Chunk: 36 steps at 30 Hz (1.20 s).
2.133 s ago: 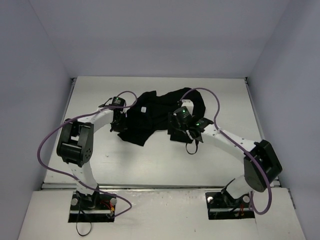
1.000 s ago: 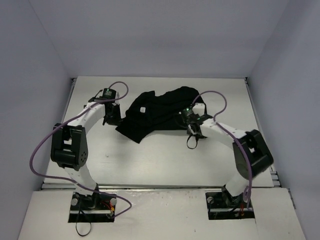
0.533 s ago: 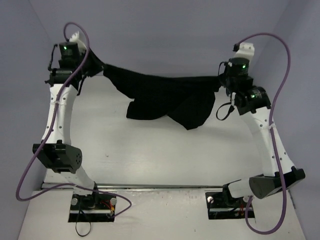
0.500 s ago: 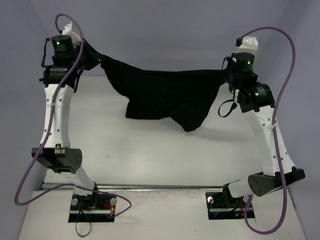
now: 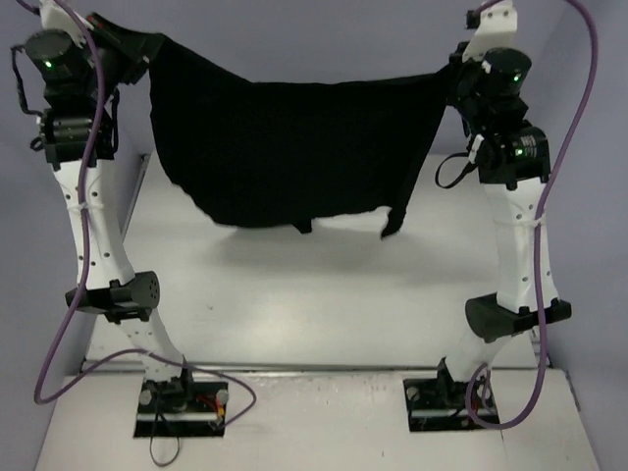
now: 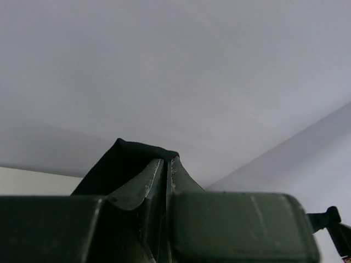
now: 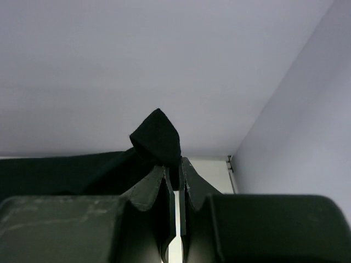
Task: Fold and stack the t-shirts
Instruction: Flatten out the tshirt
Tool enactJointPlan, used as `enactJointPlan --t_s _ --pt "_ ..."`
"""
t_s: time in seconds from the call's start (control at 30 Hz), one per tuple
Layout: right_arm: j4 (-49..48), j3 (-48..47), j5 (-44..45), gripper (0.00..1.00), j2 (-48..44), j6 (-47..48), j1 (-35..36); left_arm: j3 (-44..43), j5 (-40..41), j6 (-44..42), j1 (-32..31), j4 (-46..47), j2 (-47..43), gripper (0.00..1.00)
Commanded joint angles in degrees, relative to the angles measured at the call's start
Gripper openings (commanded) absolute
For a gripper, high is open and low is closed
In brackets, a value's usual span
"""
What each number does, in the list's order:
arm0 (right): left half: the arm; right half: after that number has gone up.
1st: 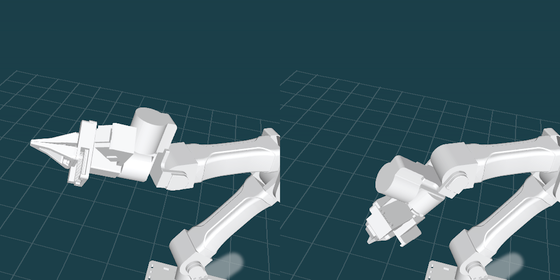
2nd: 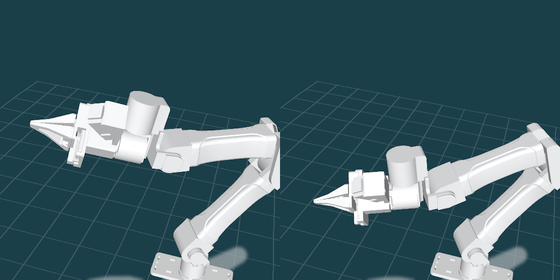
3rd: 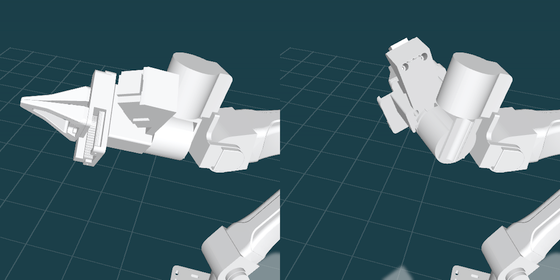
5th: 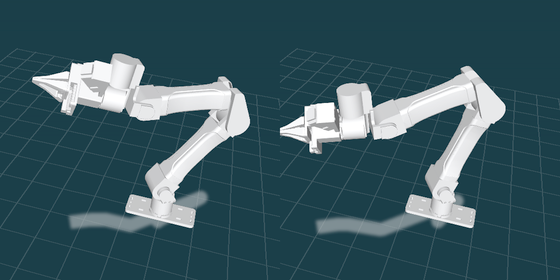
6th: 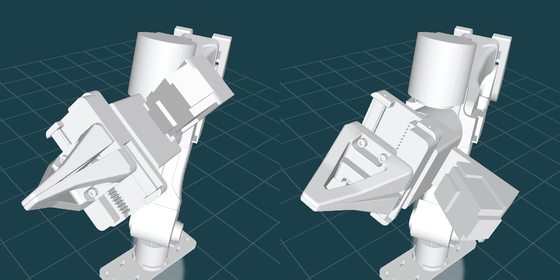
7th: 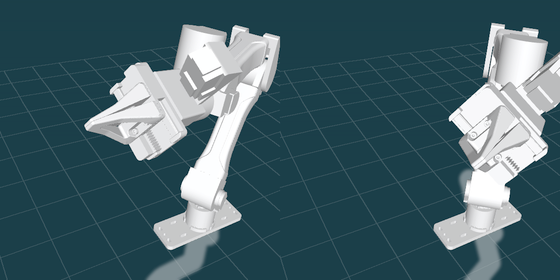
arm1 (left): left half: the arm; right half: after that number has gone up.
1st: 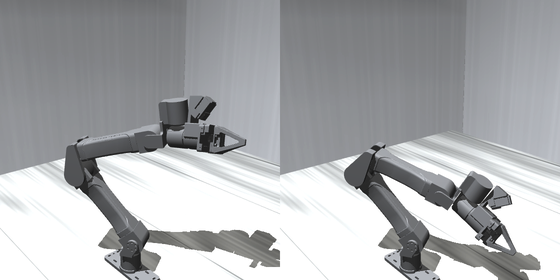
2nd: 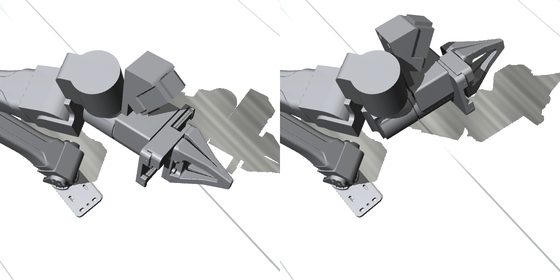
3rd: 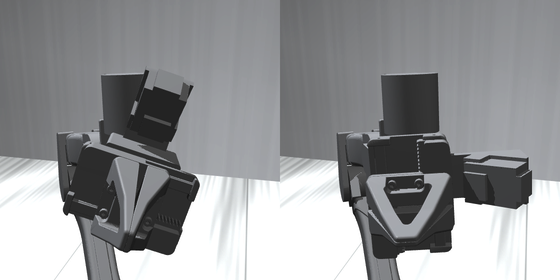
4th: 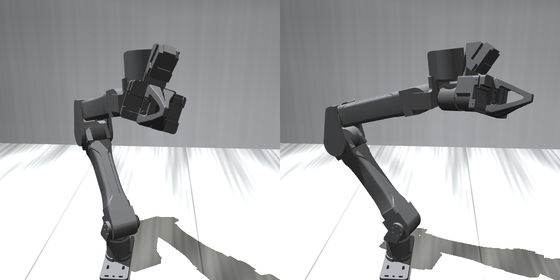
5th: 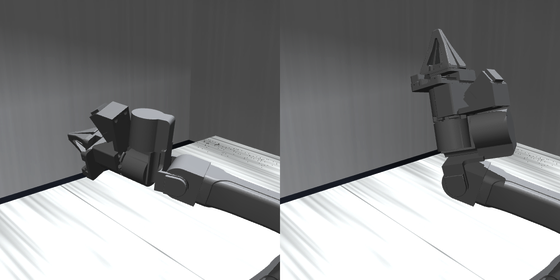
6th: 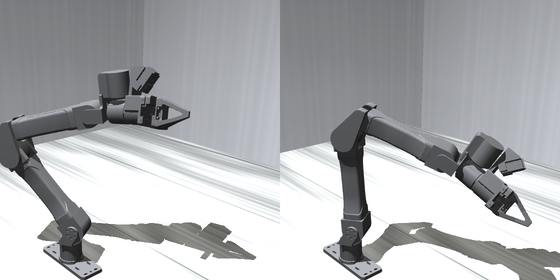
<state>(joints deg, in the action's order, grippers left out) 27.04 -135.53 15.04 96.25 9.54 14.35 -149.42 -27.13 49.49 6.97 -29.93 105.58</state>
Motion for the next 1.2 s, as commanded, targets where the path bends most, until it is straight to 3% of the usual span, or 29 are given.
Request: enactJointPlan --t_s 0.0,0.13,0.23,0.43,0.5,0.53,0.7,0.73,0.87,1.03,1.17 --pt "-12.82 -6.78 -2.64 0.00 6.29 3.04 -4.02 -5.22 -6.19 12.73 2.49 16.51 7.83 0.00" --pt "-24.80 -7.50 -1.85 0.01 8.40 5.20 -5.03 -13.09 -6.85 23.77 5.97 25.60 14.82 0.00" --pt "-29.75 -7.36 -1.52 0.00 8.85 5.75 -5.30 -14.36 -8.49 26.65 7.14 28.91 16.00 0.00" --pt "-36.06 5.52 -5.97 0.00 -0.84 6.36 -5.15 -5.01 -14.92 16.34 7.27 28.67 3.31 0.00" --pt "-36.01 13.32 -8.01 0.01 -6.23 7.34 -5.12 -1.64 -16.43 11.36 7.26 23.47 -1.50 0.00" --pt "-36.09 17.11 -8.35 0.01 -8.30 7.59 -5.12 4.48 -16.20 9.54 7.01 20.10 -3.65 0.00" --pt "-36.09 48.85 -8.95 0.01 -23.95 4.47 -5.03 42.74 -8.58 1.23 5.31 24.08 -26.33 0.00" --pt "-36.08 57.56 -8.75 0.00 -25.91 2.51 -5.02 47.81 -7.20 -0.21 4.51 22.49 -28.64 0.00" --pt "-35.00 77.27 -8.16 0.01 -35.92 -9.20 -4.90 71.99 3.89 -8.21 -1.99 12.02 -39.08 0.00" --pt "-27.07 89.71 -14.77 0.18 -43.30 -18.73 -3.92 98.82 14.86 -7.62 -4.96 1.94 -53.22 0.00" --pt "-18.67 94.49 -21.48 0.21 -44.86 -24.71 -1.47 103.72 24.53 -8.13 -5.68 -10.49 -61.22 0.00"
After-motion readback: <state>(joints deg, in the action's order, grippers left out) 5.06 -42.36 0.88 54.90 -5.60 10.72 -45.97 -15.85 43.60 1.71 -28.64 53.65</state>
